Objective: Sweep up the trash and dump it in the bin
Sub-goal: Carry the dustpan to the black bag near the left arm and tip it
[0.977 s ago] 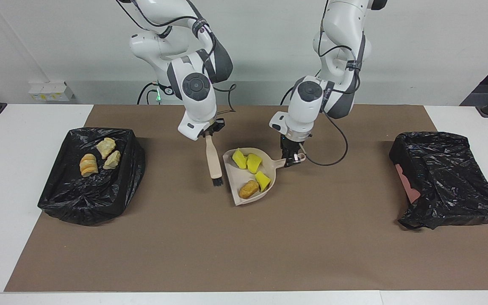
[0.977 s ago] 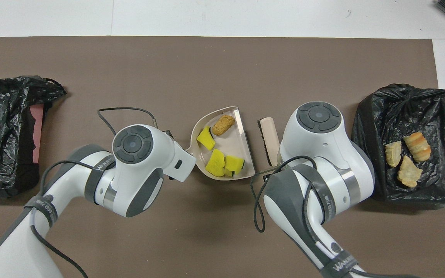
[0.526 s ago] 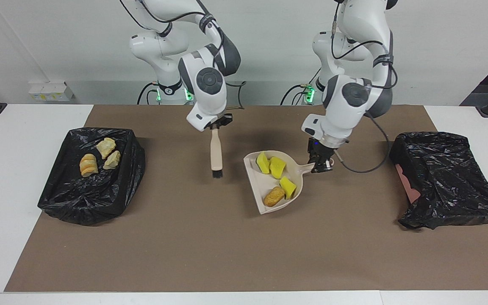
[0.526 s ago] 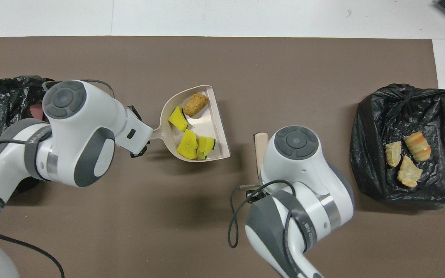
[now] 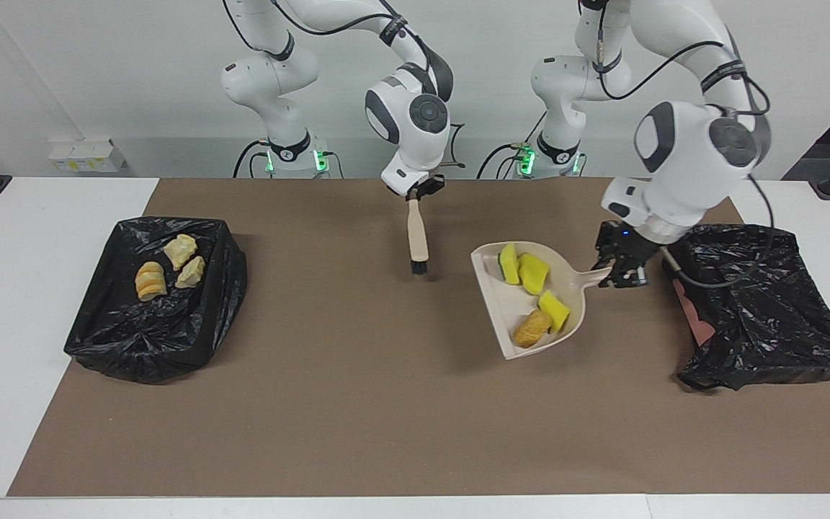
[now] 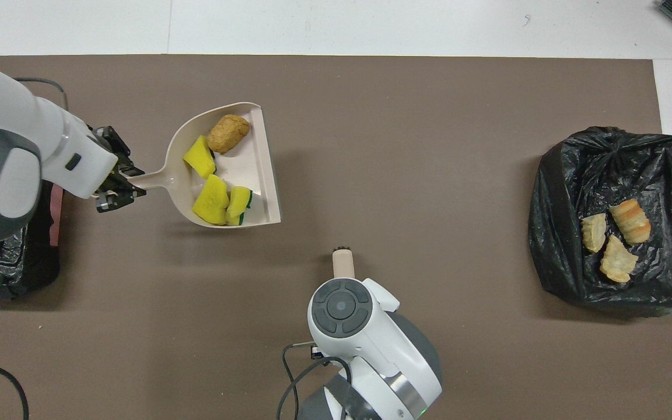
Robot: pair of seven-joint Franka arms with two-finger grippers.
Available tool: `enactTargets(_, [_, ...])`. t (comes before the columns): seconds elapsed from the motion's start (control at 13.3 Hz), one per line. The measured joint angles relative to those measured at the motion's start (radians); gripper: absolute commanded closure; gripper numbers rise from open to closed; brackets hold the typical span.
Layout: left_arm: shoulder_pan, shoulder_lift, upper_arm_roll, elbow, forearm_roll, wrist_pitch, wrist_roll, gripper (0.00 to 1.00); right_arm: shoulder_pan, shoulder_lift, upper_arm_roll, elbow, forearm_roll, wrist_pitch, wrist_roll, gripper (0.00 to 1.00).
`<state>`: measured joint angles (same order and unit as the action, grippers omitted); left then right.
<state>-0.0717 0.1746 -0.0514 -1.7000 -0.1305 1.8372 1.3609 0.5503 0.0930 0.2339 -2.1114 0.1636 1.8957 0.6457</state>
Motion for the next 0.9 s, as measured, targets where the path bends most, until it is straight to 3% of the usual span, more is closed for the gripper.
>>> enactTargets(0.6, [0.320, 0.010, 0.011, 0.091, 0.020, -0.098, 0.288, 1.00, 0.015, 0.018, 0.000, -0.032, 0.069, 0.066, 0.000, 0.89])
enactTargets(0.68, [0.353, 0.015, 0.012, 0.110, 0.040, -0.105, 0.312, 1.00, 0.016, 0.026, 0.000, -0.036, 0.071, 0.087, 0.000, 0.83])
enactTargets(0.75, [0.386, 0.019, 0.013, 0.121, 0.061, -0.105, 0.346, 1.00, 0.017, 0.033, 0.000, -0.037, 0.071, 0.095, 0.000, 0.67])
enactTargets(0.9, [0.440, 0.025, 0.014, 0.130, 0.118, -0.092, 0.420, 1.00, 0.018, 0.036, 0.000, -0.037, 0.072, 0.107, 0.000, 0.10])
